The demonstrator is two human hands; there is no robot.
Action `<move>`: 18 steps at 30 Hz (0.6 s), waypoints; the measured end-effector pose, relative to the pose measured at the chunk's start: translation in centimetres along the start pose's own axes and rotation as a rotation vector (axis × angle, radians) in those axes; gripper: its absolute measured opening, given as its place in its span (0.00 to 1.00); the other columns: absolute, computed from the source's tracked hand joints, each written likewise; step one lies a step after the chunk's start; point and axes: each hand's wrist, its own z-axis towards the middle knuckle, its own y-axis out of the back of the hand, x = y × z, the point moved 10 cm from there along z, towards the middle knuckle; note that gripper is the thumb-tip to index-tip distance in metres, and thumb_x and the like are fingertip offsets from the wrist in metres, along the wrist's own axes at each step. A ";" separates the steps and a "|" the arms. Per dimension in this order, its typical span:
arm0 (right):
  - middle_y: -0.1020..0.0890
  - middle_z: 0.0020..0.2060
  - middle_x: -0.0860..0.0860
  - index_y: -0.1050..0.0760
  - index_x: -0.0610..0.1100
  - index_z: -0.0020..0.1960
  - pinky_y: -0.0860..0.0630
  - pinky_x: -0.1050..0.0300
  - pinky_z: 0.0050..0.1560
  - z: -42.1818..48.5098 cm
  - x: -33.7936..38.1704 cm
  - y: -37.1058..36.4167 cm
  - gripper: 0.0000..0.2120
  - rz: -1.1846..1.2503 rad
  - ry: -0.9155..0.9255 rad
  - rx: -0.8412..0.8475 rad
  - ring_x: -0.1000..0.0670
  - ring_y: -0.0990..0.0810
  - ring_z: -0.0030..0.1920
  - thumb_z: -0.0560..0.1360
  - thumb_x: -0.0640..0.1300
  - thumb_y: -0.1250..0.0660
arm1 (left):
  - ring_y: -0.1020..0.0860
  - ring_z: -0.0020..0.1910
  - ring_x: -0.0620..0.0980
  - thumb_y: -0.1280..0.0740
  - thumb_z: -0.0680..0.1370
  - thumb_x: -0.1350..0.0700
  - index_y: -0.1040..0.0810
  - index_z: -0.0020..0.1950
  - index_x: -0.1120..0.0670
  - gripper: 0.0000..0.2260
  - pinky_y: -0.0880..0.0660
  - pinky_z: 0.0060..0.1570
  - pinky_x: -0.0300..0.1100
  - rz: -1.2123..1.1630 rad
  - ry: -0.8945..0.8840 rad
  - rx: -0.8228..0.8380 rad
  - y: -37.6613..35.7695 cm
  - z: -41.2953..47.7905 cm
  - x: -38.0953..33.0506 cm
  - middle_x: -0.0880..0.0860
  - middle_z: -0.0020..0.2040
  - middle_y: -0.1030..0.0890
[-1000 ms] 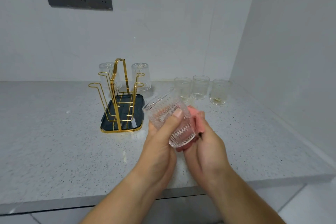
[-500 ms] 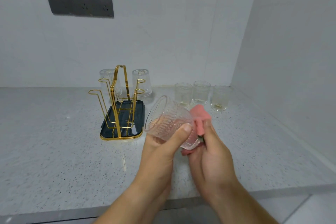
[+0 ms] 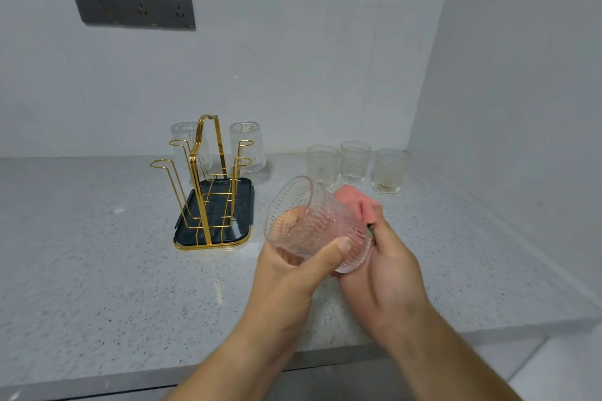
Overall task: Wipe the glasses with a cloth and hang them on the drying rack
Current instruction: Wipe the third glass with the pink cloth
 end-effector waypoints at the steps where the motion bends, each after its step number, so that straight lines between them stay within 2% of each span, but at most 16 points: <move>1: 0.15 0.60 0.38 0.18 0.38 0.62 0.30 0.40 0.73 -0.2 -0.2 -0.1 0.27 0.022 -0.011 0.010 0.40 0.16 0.62 0.85 0.56 0.47 | 0.14 0.58 0.54 0.22 0.72 0.65 0.19 0.63 0.61 0.21 0.20 0.54 0.37 0.013 -0.001 -0.011 0.1 0.0 0.0 0.58 0.56 0.13; 4: 0.19 0.66 0.37 0.26 0.35 0.71 0.35 0.39 0.77 -1.0 -2.1 -0.2 0.27 0.027 -0.063 0.077 0.40 0.20 0.68 0.86 0.54 0.49 | 0.14 0.54 0.54 0.20 0.70 0.64 0.22 0.65 0.65 0.25 0.19 0.51 0.38 0.016 0.000 -0.048 1.1 0.6 -0.1 0.60 0.54 0.13; 7: 0.20 0.66 0.35 0.29 0.33 0.72 0.32 0.41 0.75 -1.8 -3.2 -0.6 0.27 -0.035 -0.105 0.146 0.39 0.20 0.68 0.86 0.52 0.50 | 0.14 0.50 0.54 0.22 0.70 0.64 0.22 0.61 0.67 0.22 0.18 0.50 0.41 0.015 0.000 -0.051 1.7 1.2 -0.3 0.63 0.51 0.14; 9: 0.17 0.64 0.40 0.27 0.39 0.73 0.32 0.36 0.75 -1.7 -2.4 0.3 0.25 -0.212 -0.042 0.095 0.41 0.18 0.65 0.85 0.54 0.47 | 0.14 0.50 0.53 0.21 0.71 0.63 0.20 0.57 0.65 0.17 0.18 0.50 0.40 0.035 0.002 -0.029 1.5 1.3 -0.5 0.60 0.50 0.13; 10: 0.15 0.62 0.45 0.26 0.46 0.74 0.31 0.35 0.74 -1.6 -1.4 0.9 0.23 -0.347 0.024 0.059 0.46 0.16 0.63 0.85 0.56 0.46 | 0.14 0.50 0.52 0.22 0.72 0.62 0.18 0.56 0.62 0.14 0.19 0.50 0.38 0.052 0.004 -0.012 1.4 1.2 -0.5 0.59 0.50 0.13; 12: 0.14 0.59 0.57 0.25 0.61 0.71 0.24 0.48 0.64 -1.4 0.7 1.2 0.18 -0.588 0.161 0.011 0.56 0.16 0.53 0.85 0.57 0.45 | 0.14 0.52 0.52 0.23 0.74 0.60 0.14 0.53 0.56 0.09 0.20 0.51 0.37 0.072 0.020 0.028 0.8 1.1 -0.4 0.58 0.51 0.12; 13: 0.15 0.58 0.60 0.25 0.64 0.70 0.24 0.55 0.58 -1.4 1.5 0.9 0.17 -0.675 0.209 0.011 0.58 0.16 0.51 0.85 0.56 0.46 | 0.14 0.53 0.51 0.24 0.74 0.59 0.14 0.53 0.54 0.09 0.20 0.51 0.37 0.060 0.040 0.034 0.6 1.0 -0.1 0.57 0.52 0.12; 15: 0.15 0.57 0.61 0.22 0.60 0.68 0.21 0.64 0.56 -1.3 2.1 0.3 0.18 -0.718 0.244 0.062 0.62 0.16 0.55 0.86 0.52 0.47 | 0.14 0.54 0.52 0.24 0.73 0.59 0.15 0.56 0.56 0.11 0.19 0.51 0.37 0.001 0.088 0.013 0.5 0.7 0.6 0.57 0.53 0.12; 17: 0.16 0.50 0.65 0.24 0.57 0.70 0.23 0.71 0.52 -1.9 2.1 -0.3 0.18 -0.755 0.284 0.099 0.68 0.19 0.49 0.86 0.50 0.47 | 0.14 0.54 0.52 0.26 0.73 0.60 0.16 0.57 0.58 0.12 0.19 0.51 0.38 -0.025 0.095 -0.021 0.7 0.5 0.7 0.58 0.53 0.12; 18: 0.18 0.48 0.67 0.27 0.58 0.73 0.25 0.71 0.53 -2.4 2.1 -0.6 0.18 -0.803 0.332 0.109 0.68 0.21 0.49 0.86 0.52 0.47 | 0.14 0.54 0.52 0.27 0.74 0.61 0.16 0.57 0.59 0.11 0.19 0.52 0.38 -0.020 0.089 -0.035 0.8 0.6 0.5 0.59 0.53 0.12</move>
